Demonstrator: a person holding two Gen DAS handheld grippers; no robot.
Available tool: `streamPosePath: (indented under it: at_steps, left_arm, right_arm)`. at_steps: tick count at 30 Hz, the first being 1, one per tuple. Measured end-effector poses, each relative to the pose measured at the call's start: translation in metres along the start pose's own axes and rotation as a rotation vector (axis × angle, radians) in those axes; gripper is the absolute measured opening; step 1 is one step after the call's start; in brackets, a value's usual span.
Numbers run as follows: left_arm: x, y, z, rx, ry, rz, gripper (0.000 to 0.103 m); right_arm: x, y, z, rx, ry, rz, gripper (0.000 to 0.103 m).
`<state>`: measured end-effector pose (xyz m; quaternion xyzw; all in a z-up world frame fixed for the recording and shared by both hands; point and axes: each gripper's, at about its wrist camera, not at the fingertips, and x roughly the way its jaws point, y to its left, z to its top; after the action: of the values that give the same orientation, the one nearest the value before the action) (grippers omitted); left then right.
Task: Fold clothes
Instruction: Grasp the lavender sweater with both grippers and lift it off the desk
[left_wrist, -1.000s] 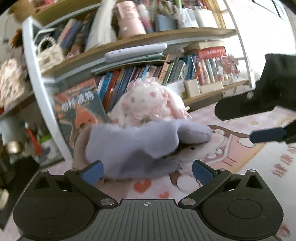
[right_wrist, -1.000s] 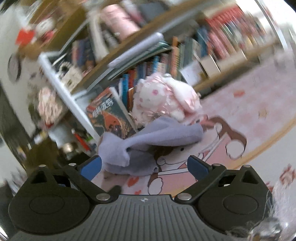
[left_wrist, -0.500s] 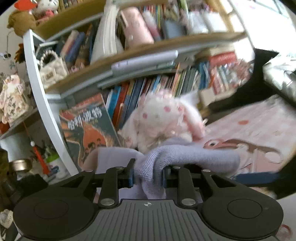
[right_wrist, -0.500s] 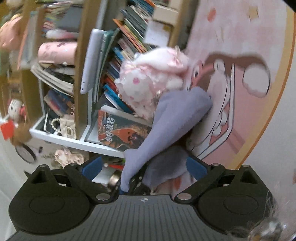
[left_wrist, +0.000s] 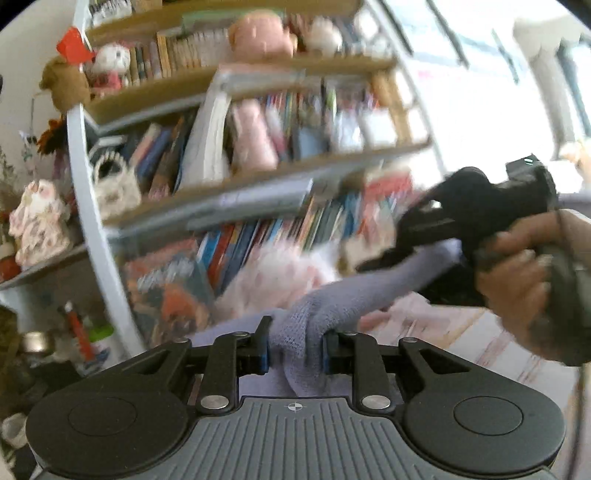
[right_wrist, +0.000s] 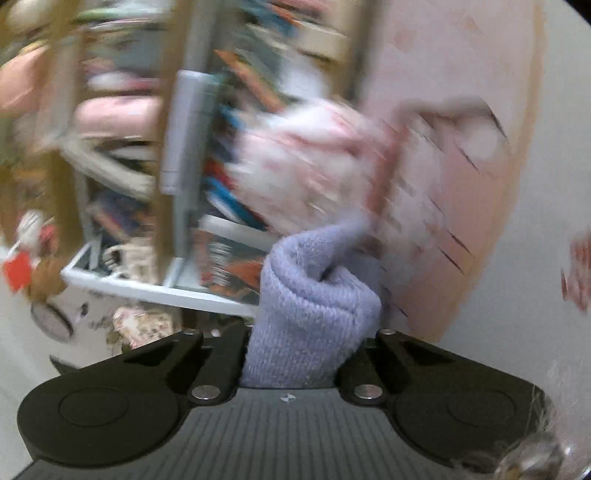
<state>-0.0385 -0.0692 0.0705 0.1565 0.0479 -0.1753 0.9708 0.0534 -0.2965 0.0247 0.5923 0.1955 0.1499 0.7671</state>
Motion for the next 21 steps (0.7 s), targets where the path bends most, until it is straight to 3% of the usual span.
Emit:
streamPosePath:
  at_steps: [4,7,10,12,14,19,21]
  left_arm:
    - [-0.036,0.012,0.053,-0.12,-0.217,-0.121,0.023]
    - [-0.061,0.031,0.086,-0.238,-0.364,-0.237,0.023]
    - [-0.072,0.058,0.092,-0.403,-0.38,-0.354,0.024]
    - [-0.064,0.075,0.074,-0.53,-0.314,-0.389,0.024]
    - [-0.043,0.071,0.044,-0.521,-0.18,-0.33,0.024]
    - [0.011,0.061,-0.032,-0.492,0.151,-0.179,0.024]
    - [0.024,0.056,-0.052,-0.439,0.223,-0.149,0.025]
  right_arm:
    - [-0.031,0.098,0.019,-0.264,-0.1,0.137,0.008]
    - [-0.052,0.188,0.02,-0.531,-0.12,0.231,0.008]
    - [-0.06,0.255,0.003,-0.781,-0.096,0.265,0.008]
    - [-0.043,0.267,-0.006,-0.857,-0.042,0.229,0.008]
    - [-0.016,0.264,-0.014,-0.899,0.025,0.165,0.008]
    - [0.084,0.167,-0.039,-0.898,0.209,-0.173,0.008]
    - [0.108,0.126,-0.052,-0.873,0.263,-0.261,0.008]
